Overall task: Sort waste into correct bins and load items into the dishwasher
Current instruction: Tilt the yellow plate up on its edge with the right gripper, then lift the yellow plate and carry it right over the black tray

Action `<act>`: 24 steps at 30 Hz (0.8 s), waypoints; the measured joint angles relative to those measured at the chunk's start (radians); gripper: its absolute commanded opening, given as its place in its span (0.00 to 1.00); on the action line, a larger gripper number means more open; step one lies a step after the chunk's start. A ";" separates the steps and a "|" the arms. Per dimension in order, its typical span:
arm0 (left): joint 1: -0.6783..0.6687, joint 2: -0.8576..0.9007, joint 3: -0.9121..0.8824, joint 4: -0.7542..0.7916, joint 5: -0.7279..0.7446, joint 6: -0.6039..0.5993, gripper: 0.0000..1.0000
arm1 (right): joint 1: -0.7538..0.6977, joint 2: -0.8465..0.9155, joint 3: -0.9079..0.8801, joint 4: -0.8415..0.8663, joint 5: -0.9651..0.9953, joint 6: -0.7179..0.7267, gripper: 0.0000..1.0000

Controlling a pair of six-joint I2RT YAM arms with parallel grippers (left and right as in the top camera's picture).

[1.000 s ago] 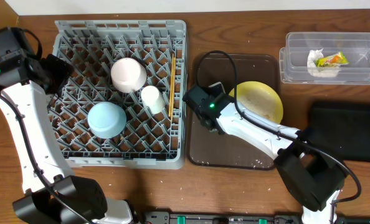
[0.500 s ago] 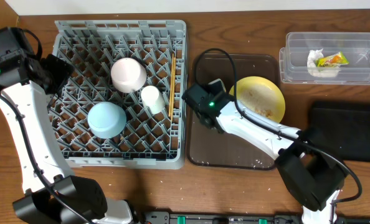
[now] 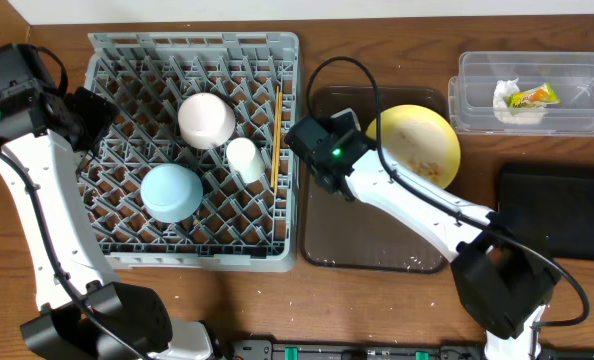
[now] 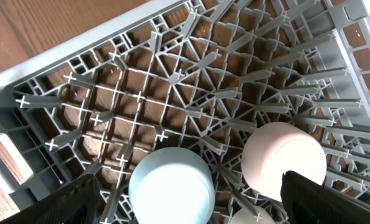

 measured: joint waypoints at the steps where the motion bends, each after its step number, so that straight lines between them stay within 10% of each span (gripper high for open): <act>1: 0.000 0.000 0.000 0.000 0.000 0.000 0.93 | -0.003 0.000 0.008 -0.006 0.005 0.008 0.01; 24: 0.000 0.000 0.000 0.000 0.000 0.000 0.93 | -0.177 0.002 0.168 -0.124 0.048 0.159 0.01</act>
